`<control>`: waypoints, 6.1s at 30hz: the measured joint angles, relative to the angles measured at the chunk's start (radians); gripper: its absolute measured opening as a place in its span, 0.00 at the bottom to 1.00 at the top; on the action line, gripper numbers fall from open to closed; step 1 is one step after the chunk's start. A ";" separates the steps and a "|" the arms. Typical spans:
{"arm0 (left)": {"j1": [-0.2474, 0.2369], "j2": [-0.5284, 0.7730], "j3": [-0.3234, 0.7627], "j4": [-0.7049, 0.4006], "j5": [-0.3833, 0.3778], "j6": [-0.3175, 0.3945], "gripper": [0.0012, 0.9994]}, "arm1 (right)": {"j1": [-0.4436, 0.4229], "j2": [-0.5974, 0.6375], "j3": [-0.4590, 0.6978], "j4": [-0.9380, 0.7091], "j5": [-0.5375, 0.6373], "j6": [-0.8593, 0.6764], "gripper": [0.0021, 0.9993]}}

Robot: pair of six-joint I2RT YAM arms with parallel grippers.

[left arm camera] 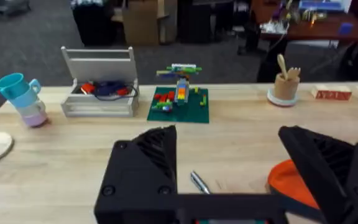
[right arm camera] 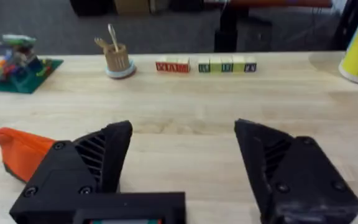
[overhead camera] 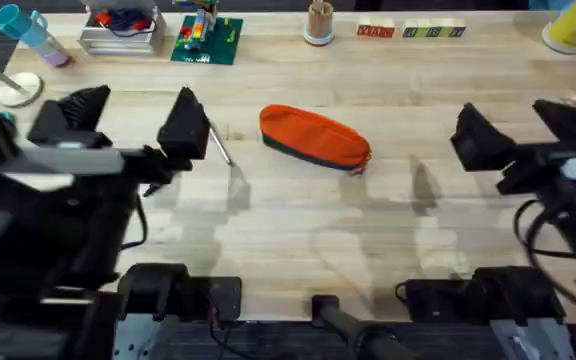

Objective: Unzip the bag, pick up the pens from the table one at a time and place them inside, then zip the bag closed.

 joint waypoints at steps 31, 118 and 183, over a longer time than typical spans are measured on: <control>0.000 0.972 0.797 -0.579 0.053 0.000 0.99 | 0.000 0.917 0.729 -0.584 -0.007 0.069 1.00; 0.205 1.385 0.804 -0.519 1.144 1.248 0.99 | 0.000 0.917 0.735 -0.617 -0.082 0.118 1.00; 0.100 1.860 0.810 -0.524 1.280 1.393 0.99 | 0.000 0.917 0.735 -0.614 -0.082 0.118 1.00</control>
